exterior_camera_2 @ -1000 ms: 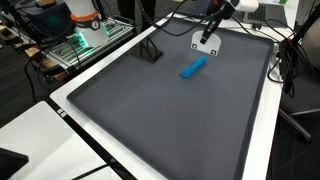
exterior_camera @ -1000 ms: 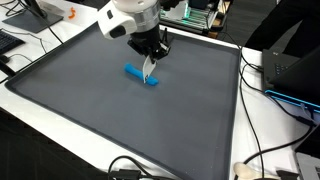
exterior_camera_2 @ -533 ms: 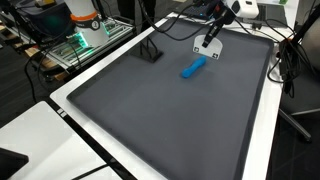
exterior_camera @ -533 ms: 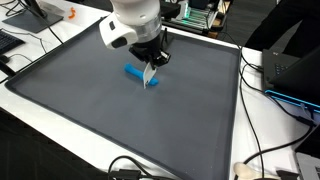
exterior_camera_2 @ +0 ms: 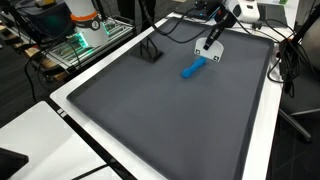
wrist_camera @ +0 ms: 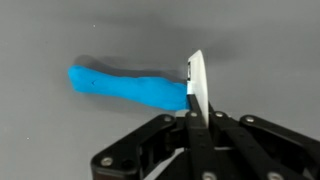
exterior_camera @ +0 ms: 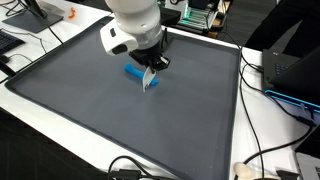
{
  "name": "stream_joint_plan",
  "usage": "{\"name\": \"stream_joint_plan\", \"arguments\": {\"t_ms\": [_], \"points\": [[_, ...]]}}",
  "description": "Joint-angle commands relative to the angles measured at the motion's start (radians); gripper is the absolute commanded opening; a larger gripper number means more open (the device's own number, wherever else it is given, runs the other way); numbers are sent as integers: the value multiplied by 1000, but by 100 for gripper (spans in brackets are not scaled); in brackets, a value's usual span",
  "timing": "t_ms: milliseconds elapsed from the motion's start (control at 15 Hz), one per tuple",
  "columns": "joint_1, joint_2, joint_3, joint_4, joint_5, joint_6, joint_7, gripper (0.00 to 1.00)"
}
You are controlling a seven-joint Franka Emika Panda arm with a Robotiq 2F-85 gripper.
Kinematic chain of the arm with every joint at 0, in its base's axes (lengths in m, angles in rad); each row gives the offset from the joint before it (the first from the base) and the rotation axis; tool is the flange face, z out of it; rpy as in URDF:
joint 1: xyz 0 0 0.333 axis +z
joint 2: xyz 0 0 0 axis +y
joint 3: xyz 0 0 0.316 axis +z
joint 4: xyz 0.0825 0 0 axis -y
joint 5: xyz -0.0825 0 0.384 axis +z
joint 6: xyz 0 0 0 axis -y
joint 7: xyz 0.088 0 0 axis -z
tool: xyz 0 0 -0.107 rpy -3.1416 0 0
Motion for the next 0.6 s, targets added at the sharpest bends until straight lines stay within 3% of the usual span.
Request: {"name": "stream_joint_plan", "arguments": {"t_ms": [0, 533], "points": [[30, 24, -26, 24, -43, 2, 34, 1], [44, 37, -35, 33, -63, 6, 45, 1]]}}
